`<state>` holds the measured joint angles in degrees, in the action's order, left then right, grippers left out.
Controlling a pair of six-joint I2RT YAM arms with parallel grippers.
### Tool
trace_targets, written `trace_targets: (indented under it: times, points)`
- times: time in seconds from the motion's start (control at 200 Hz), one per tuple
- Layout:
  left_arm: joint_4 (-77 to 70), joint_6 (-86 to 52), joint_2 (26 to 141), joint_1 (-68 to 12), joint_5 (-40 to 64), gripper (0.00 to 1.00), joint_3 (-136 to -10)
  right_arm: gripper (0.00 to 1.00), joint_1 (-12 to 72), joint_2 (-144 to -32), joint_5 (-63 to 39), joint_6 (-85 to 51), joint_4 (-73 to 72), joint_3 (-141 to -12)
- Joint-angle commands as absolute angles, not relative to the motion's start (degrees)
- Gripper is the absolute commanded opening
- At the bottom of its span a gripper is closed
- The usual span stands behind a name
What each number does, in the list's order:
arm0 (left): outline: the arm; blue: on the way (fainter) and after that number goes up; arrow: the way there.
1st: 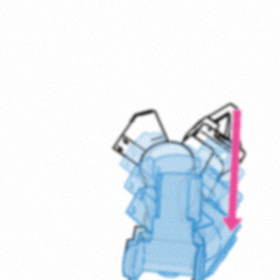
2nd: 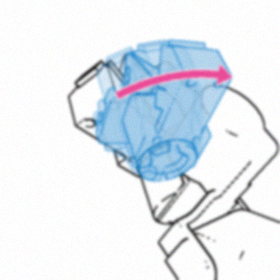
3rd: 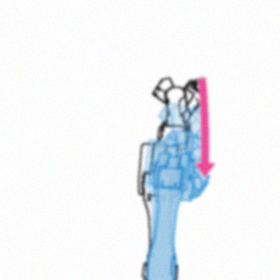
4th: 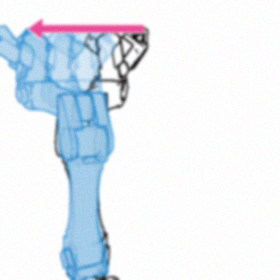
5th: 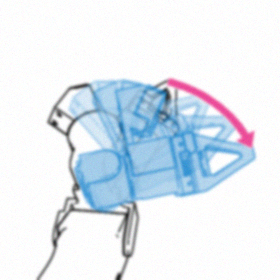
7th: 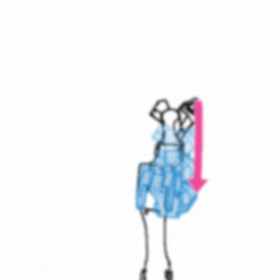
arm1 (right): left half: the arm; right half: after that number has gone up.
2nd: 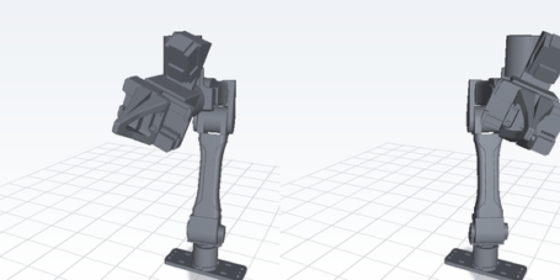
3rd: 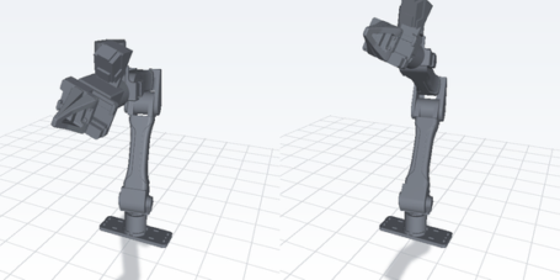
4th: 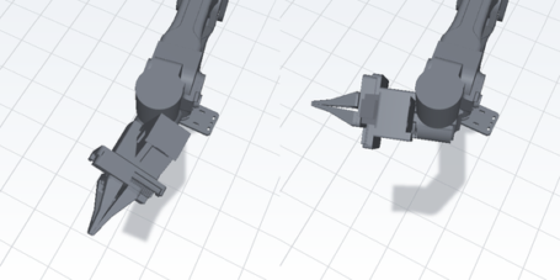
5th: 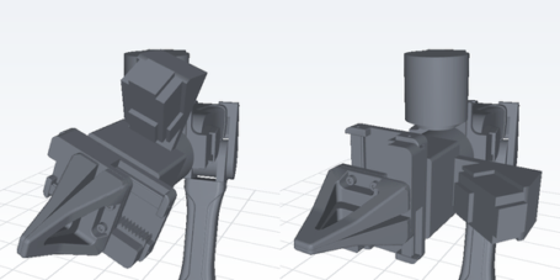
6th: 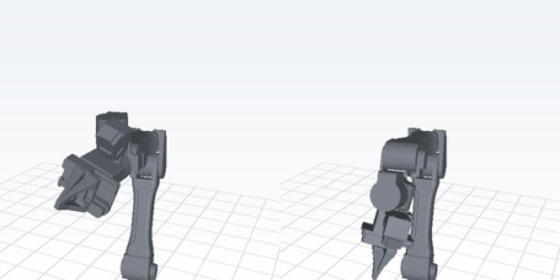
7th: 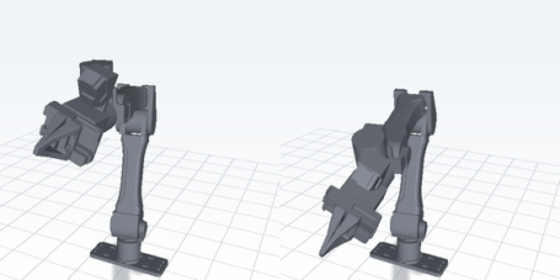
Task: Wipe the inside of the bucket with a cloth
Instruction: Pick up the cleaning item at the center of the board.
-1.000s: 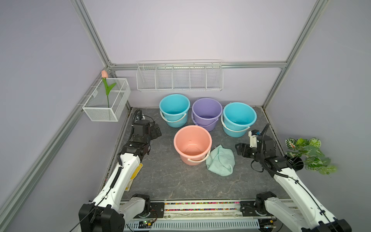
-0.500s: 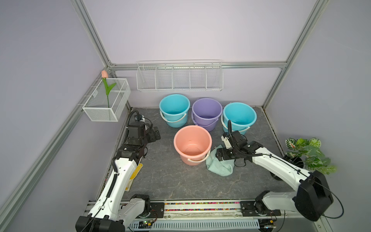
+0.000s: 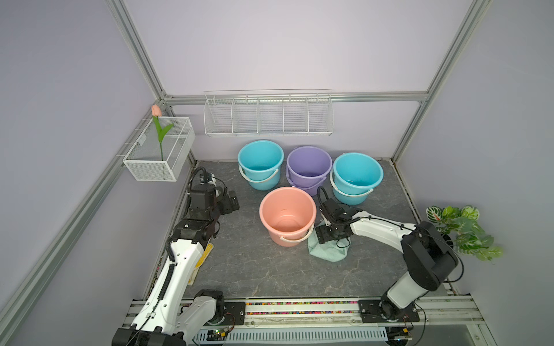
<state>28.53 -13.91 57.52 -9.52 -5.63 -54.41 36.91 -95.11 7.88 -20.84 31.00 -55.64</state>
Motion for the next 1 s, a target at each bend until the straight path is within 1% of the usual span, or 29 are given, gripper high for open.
trace_targets:
  times: [0.0, 0.215, 0.29, 0.36, 0.43, 0.48, 0.56, 0.745, 0.825, 0.88, 0.995]
  points:
    - [27.9, -13.8, 57.7, -9.1, -4.5, 0.99, -54.0, 0.81, 37.6, -96.5, 8.3, -21.5, 28.5, -54.8]
    - [27.7, -13.9, 58.1, -9.1, -4.2, 0.99, -53.8, 0.60, 38.1, -95.6, 8.5, -23.1, 27.6, -53.6]
    - [27.6, -13.9, 58.5, -9.1, -3.7, 0.99, -54.0, 0.51, 38.1, -94.6, 9.0, -23.7, 27.7, -53.2]
    - [27.7, -13.9, 58.7, -9.1, -3.4, 0.99, -54.0, 0.41, 38.1, -93.4, 9.4, -24.2, 27.8, -52.8]
    - [28.0, -13.8, 58.7, -9.1, -3.3, 1.00, -54.1, 0.26, 38.1, -92.0, 10.0, -24.7, 28.1, -52.6]
    - [28.1, -13.8, 58.5, -9.1, -3.4, 1.00, -54.1, 0.20, 38.2, -90.9, 10.4, -24.9, 28.8, -52.7]
    - [28.2, -13.9, 57.8, -9.1, -3.8, 1.00, -53.9, 0.15, 38.2, -88.5, 11.7, -25.0, 30.2, -52.8]
    - [29.5, -15.2, 57.1, -9.1, -5.5, 0.99, -54.1, 0.07, 38.2, -81.5, 13.8, -24.5, 34.5, -53.8]
    - [29.3, -15.8, 57.3, -9.2, -3.6, 1.00, -54.1, 0.07, 38.2, -78.9, 14.4, -24.3, 36.8, -55.0]
    - [29.6, -16.0, 57.5, -9.1, -2.6, 0.96, -54.5, 0.07, 38.2, -77.0, 14.6, -24.1, 38.4, -56.1]
    - [29.8, -15.9, 57.2, -9.1, -1.5, 0.95, -54.2, 0.07, 38.2, -73.7, 15.3, -23.8, 42.0, -59.1]
